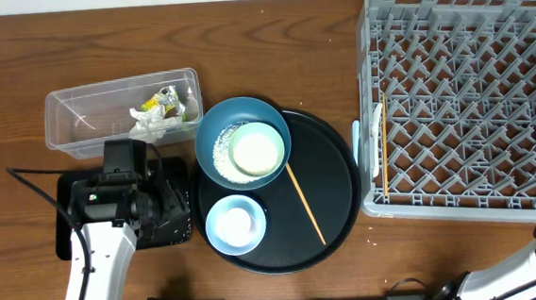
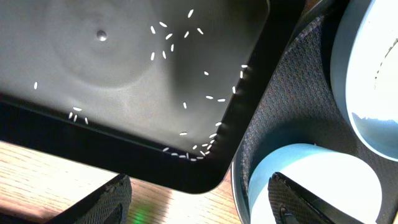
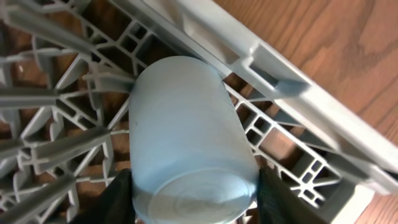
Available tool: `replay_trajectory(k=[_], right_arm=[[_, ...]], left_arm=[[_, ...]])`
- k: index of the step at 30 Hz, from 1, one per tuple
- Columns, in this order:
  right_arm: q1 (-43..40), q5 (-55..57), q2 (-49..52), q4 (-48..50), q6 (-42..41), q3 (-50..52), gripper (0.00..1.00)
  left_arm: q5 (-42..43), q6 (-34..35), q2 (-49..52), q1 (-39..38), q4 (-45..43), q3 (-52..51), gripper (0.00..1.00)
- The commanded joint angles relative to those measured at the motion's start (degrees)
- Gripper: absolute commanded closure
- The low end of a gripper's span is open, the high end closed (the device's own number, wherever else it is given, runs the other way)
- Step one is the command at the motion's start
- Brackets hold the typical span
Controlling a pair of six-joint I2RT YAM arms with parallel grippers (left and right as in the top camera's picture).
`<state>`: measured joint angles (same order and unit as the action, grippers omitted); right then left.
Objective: Sort waste into correct bins and load items into the dishwasher rack
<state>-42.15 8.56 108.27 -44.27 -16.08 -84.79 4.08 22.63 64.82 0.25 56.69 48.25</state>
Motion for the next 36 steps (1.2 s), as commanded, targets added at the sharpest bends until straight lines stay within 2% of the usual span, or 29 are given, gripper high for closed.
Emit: replay_trajectory(k=[1, 13, 21, 27, 36], right_arm=[[-0.2, -1.4, 0.7, 0.0, -0.2, 0.0, 0.75], [-0.2, -4.9, -1.2, -10.8, -0.2, -10.0, 0.76], [-0.3, -5.0, -1.2, -15.2, -0.2, -12.7, 0.75], [-1.3, -5.1, -1.2, -16.2, -0.9, -13.3, 0.73], [-3.6, -12.0, -1.2, -16.8, -0.9, -13.9, 0.73]], left_arm=[[-0.7, -0.1, -0.1, 0.0, 0.3, 1.0, 0.28], [-0.7, -0.1, -0.1, 0.0, 0.3, 1.0, 0.28], [-0.7, -0.1, -0.1, 0.0, 0.3, 1.0, 0.28], [-0.7, -0.1, -0.1, 0.0, 0.3, 1.0, 0.28], [-0.7, -0.1, -0.1, 0.0, 0.3, 1.0, 0.28]])
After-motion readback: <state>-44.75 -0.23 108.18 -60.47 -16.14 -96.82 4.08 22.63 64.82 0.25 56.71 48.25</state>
